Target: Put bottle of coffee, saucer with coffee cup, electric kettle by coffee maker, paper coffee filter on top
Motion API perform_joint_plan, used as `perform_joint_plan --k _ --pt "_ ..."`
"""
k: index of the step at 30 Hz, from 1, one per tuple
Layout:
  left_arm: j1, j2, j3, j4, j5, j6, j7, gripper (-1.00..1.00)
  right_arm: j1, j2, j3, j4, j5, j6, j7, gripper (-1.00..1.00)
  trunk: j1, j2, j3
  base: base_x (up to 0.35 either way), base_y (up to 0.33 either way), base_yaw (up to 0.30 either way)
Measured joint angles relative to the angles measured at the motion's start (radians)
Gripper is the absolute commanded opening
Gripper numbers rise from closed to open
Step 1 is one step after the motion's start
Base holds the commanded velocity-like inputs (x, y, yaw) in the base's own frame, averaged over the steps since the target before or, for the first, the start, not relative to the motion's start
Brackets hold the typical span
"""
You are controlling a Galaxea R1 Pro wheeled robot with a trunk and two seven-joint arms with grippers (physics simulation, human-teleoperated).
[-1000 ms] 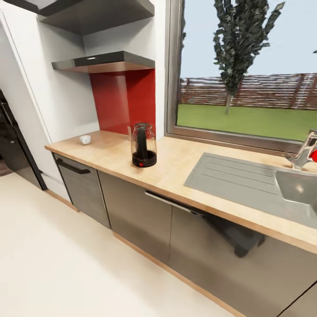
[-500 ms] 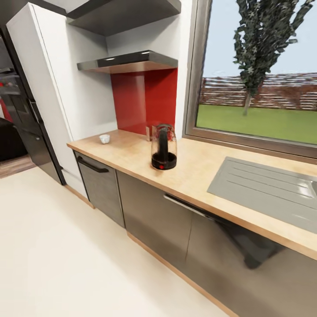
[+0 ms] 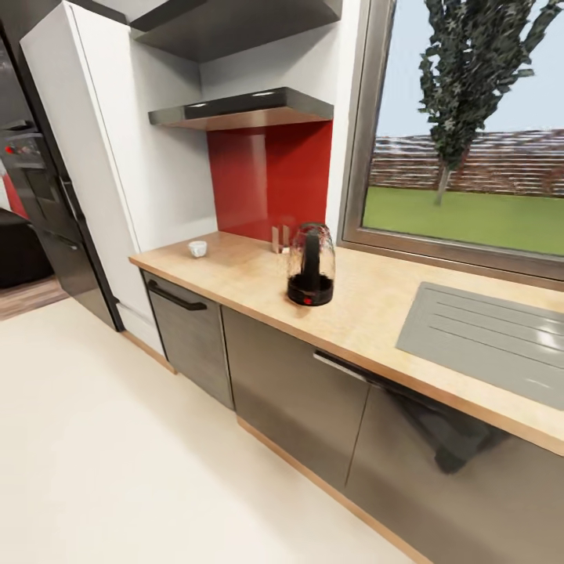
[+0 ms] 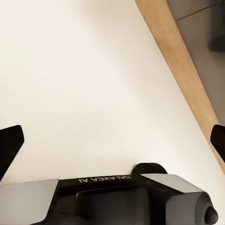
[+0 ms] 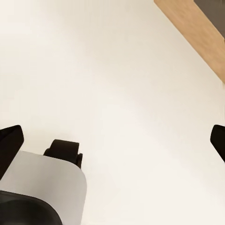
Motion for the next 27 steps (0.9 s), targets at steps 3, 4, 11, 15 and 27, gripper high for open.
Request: perform_joint_plan --k 3,4,11,15,27 --pt "0.0 0.0 0.0 0.0 0.0 0.0 0.0 1.0 0.0 0.0 0.0 0.0 0.0 0.0 0.0 1.0 0.0 0.0 0.0 0.007 0.3 0.0" --pt "0.0 0.0 0.0 0.0 0.0 0.0 0.0 1.0 0.0 0.0 0.0 0.0 0.0 0.0 0.0 1.0 0.0 0.0 0.0 0.038 0.304 0.0" --pt "0.0 0.0 0.0 0.0 0.0 0.0 0.0 1.0 0.0 -0.001 0.0 0.0 0.0 0.0 0.0 1.0 0.0 0.0 0.0 0.128 0.259 0.0" --pt "-0.001 0.0 0.0 0.0 0.0 0.0 0.0 1.0 0.0 -0.003 0.0 0.0 0.0 0.0 0.001 1.0 0.0 0.0 0.0 0.048 0.066 0.0" --pt "0.0 -0.002 0.001 0.001 0.0 0.0 0.002 1.0 -0.001 0.031 0.0 -0.218 -0.003 0.003 0.009 1.0 0.0 0.0 0.0 0.051 0.049 0.0"
